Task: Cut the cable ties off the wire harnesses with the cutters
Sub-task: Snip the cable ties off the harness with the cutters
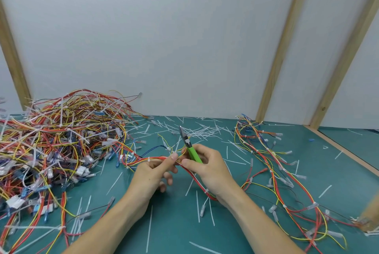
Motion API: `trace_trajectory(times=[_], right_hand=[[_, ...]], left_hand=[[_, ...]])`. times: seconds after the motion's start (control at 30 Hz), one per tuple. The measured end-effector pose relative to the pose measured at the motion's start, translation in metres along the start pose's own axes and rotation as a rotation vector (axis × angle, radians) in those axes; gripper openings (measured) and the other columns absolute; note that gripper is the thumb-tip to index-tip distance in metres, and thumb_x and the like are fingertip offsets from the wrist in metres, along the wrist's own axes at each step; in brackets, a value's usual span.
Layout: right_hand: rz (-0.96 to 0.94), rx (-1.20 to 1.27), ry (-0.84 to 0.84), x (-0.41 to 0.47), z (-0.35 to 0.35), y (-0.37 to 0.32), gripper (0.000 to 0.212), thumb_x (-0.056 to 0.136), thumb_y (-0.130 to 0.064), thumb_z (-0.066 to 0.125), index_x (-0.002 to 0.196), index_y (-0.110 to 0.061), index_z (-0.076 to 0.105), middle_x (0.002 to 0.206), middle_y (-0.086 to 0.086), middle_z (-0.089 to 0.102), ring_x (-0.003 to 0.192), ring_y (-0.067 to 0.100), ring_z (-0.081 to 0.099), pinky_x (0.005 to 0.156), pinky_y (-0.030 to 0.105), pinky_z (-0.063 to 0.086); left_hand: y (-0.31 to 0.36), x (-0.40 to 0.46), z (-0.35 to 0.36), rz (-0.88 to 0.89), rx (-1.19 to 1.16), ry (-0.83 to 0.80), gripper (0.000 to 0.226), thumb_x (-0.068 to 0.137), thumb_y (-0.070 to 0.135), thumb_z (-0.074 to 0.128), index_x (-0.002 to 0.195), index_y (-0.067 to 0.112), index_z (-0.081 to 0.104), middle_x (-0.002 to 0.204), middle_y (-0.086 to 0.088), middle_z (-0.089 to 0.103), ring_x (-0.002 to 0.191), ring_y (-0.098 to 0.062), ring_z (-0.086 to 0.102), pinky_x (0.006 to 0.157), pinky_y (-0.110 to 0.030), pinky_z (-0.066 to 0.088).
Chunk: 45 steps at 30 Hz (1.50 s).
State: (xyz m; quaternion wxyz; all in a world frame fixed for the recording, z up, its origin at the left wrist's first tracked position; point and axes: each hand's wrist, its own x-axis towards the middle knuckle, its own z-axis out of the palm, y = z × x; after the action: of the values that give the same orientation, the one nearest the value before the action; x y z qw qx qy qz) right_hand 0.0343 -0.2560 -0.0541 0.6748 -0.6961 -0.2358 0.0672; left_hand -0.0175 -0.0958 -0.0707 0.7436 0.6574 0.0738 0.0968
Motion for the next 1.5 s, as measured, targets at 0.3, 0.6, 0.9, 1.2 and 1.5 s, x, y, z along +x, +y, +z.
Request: trace_trajectory(times=[0.3, 0.6, 0.9, 1.2, 1.5], right_hand=[[-0.003, -0.057, 0.087, 0.002, -0.004, -0.006, 0.01, 0.09, -0.008, 0.077, 0.092, -0.016, 0.071, 0.078, -0.009, 0.07, 0.075, 0.006, 0.063, 0.073, 0.024, 0.053], [-0.148, -0.556, 0.158, -0.003, -0.002, -0.005, 0.013, 0.082, -0.023, 0.075, 0.088, -0.029, 0.065, 0.082, -0.013, 0.072, 0.079, 0.014, 0.066, 0.077, 0.04, 0.056], [-0.154, -0.454, 0.168, 0.0, -0.005, -0.005, 0.008, 0.087, -0.022, 0.073, 0.089, -0.027, 0.067, 0.084, -0.008, 0.073, 0.082, 0.015, 0.069, 0.082, 0.041, 0.056], [-0.227, -0.545, 0.164, 0.0, -0.008, 0.0, 0.012, 0.085, -0.022, 0.071, 0.089, -0.028, 0.062, 0.077, -0.007, 0.067, 0.074, 0.018, 0.061, 0.072, 0.042, 0.054], [-0.082, -0.483, 0.101, 0.003, -0.015, -0.006, 0.025, 0.076, -0.05, 0.082, 0.088, -0.031, 0.073, 0.086, -0.011, 0.076, 0.085, 0.01, 0.072, 0.088, 0.039, 0.058]], left_hand=[[-0.004, 0.0, 0.001, 0.103, 0.035, 0.092, 0.039, 0.078, 0.049, 0.073, 0.091, 0.013, 0.074, 0.08, -0.005, 0.074, 0.051, -0.017, 0.059, 0.041, -0.023, 0.041], [-0.01, 0.005, -0.004, 0.191, 0.073, 0.175, 0.013, 0.09, 0.03, 0.07, 0.09, 0.019, 0.074, 0.077, -0.005, 0.072, 0.05, -0.014, 0.058, 0.041, -0.023, 0.042], [-0.01, 0.007, -0.005, 0.205, 0.108, 0.133, 0.013, 0.098, 0.013, 0.063, 0.092, 0.015, 0.074, 0.071, 0.005, 0.07, 0.062, -0.009, 0.062, 0.045, -0.02, 0.043], [0.007, 0.0, -0.002, 0.054, -0.155, 0.147, 0.018, 0.089, 0.025, 0.074, 0.095, 0.007, 0.074, 0.089, -0.007, 0.078, 0.067, -0.019, 0.073, 0.044, -0.023, 0.049], [0.009, -0.003, -0.001, 0.045, -0.132, 0.164, 0.018, 0.092, 0.027, 0.071, 0.094, 0.01, 0.074, 0.093, -0.005, 0.079, 0.078, -0.017, 0.076, 0.047, -0.02, 0.051]])
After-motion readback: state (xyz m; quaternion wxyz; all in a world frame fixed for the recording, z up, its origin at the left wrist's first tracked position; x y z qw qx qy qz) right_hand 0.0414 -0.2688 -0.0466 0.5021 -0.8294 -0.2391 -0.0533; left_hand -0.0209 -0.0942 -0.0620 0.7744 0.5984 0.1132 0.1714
